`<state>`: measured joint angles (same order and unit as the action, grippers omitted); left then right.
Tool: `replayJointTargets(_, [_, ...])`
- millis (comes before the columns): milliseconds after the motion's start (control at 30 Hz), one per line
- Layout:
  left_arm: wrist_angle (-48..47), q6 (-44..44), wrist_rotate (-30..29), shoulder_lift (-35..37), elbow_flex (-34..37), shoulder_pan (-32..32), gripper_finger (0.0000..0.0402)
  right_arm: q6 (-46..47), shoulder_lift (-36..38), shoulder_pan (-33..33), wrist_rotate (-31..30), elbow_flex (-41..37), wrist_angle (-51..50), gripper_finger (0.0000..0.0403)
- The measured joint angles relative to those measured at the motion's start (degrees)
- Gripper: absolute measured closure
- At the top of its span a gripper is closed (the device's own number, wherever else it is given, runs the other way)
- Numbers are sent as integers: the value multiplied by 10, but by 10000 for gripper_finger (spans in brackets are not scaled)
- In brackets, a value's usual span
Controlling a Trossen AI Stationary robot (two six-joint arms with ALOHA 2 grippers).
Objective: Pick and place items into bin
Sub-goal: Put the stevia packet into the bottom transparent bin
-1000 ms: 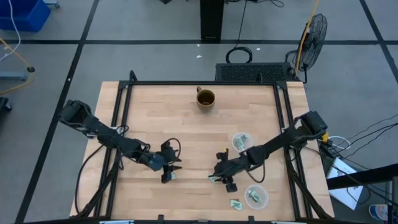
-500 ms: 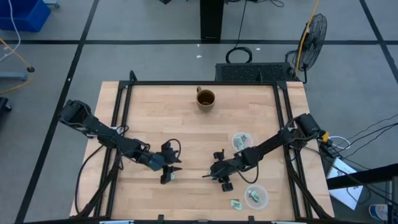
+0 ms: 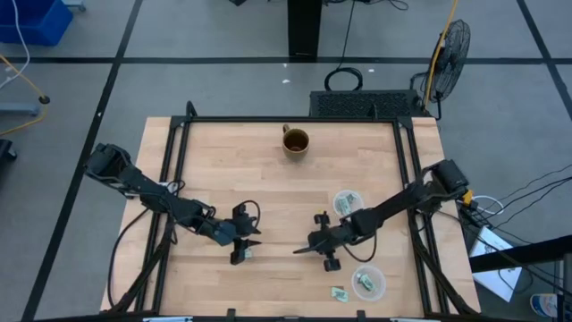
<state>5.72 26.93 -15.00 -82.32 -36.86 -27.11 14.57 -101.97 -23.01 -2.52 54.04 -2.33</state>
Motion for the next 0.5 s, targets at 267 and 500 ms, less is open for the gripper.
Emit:
replayJointTargets(267, [1, 2, 0, 0, 0, 0, 243, 111, 171, -73, 73, 2, -129, 400])
replayJointTargets(500, [1, 17, 0, 0, 0, 0, 243, 201, 246, -199, 87, 3, -196, 402])
